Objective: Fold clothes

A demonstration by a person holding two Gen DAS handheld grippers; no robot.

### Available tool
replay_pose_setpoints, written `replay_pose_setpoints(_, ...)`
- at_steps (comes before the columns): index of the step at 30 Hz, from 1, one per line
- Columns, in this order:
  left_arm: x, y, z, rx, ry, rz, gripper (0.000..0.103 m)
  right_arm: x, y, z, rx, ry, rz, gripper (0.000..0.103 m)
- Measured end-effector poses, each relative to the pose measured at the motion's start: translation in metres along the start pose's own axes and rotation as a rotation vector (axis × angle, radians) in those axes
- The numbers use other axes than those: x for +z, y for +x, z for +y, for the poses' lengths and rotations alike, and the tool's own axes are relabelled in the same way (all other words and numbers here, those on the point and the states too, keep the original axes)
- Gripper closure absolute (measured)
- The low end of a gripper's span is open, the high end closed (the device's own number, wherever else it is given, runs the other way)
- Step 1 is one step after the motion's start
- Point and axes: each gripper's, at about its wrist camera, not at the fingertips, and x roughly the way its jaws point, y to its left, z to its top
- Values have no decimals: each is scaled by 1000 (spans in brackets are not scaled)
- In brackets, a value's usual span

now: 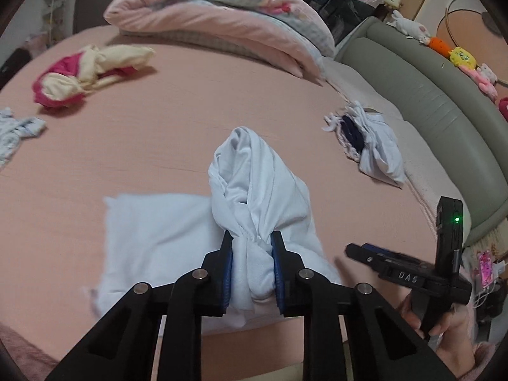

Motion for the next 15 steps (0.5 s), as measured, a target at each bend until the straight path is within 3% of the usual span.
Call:
replay_pose_setpoints(4,-4,-19,41,59,-37,1,84,1,-3,28,-23,-108,-25,40)
replay_pose_setpoints(8,-13,-6,75,50,-111,63,84,-5,6,50,-19,-181,0,40)
replay_pose_setpoints(11,-21,15,101,107,-171,155,75,-10,11,61,-24,-220,12,40)
replay_pose_setpoints(13,-19,12,122,97,-291,192,51,-15,12,65,-47,-264,21,40)
replay_pose_setpoints(15,-11,-9,134,37,-368,154,51,-22,12,68,-85,-321,30,40)
